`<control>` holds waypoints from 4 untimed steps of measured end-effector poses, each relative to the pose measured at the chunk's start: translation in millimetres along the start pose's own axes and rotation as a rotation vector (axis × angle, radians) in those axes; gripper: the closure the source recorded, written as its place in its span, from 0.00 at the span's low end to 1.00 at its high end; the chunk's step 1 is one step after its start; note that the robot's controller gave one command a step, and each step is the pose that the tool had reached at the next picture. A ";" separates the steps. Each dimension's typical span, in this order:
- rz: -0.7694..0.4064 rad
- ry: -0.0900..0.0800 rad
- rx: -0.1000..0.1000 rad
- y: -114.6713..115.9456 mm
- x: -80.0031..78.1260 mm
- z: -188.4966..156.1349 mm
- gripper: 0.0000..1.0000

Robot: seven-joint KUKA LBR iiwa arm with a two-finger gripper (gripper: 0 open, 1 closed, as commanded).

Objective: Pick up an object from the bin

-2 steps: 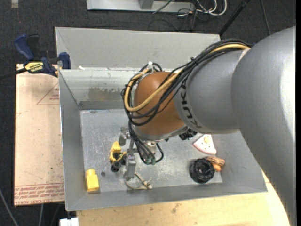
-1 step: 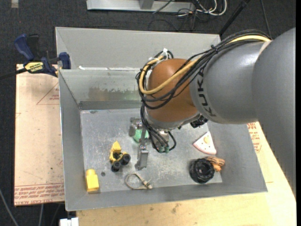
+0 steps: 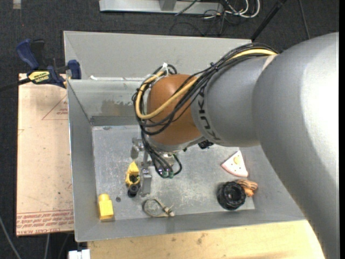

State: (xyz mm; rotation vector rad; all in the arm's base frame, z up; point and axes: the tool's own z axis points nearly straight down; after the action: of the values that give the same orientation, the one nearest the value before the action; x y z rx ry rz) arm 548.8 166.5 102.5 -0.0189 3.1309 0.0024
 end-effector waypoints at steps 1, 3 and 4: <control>-0.173 0.008 -0.002 -9.3 69.0 31.2 1.00; -0.170 0.017 0.001 -16.1 69.4 -19.0 1.00; -0.162 -0.001 -0.002 -32.0 41.5 -28.9 1.00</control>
Offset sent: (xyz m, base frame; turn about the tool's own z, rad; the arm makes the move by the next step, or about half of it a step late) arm 0.0000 0.0000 0.0000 0.0000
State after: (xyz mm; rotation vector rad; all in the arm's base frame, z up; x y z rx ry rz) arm 507.3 134.0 130.9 -0.2723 3.1176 0.0048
